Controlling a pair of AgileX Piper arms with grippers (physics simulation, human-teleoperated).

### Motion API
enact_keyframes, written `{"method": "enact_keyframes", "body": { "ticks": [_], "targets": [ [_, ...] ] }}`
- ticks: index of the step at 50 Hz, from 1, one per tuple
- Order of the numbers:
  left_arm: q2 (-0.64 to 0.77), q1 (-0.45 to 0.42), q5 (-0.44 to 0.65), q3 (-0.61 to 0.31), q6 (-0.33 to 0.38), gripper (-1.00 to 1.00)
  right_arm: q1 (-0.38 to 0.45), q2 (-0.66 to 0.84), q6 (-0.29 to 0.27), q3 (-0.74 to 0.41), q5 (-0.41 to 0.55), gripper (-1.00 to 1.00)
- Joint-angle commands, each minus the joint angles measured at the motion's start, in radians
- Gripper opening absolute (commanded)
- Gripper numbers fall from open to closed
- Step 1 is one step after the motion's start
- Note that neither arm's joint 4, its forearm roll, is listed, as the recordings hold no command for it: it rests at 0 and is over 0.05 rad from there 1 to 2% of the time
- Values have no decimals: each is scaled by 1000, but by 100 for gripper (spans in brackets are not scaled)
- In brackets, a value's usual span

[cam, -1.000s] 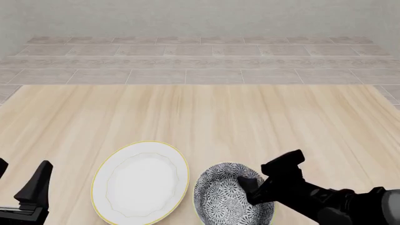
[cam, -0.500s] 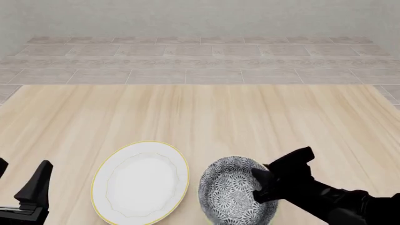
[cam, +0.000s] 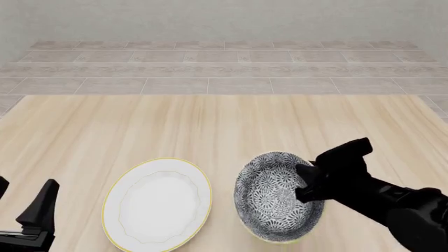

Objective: Put the bowl on the plate.

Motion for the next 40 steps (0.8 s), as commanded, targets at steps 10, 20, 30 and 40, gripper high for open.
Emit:
{"method": "enact_keyframes", "body": {
  "ticks": [10,20,30,40],
  "targets": [
    [15,0,-15,0,1,100,12,-36,79,-164,177,-100],
    [24,0,-24,0,1,100,53,7,139,-246,216,-100],
    [17,-1,-18,0,0,100,106,64,193,-303,219,-100],
    [7,-4,-8,0,1,100,147,109,242,-350,224,-100]
  ]
}}
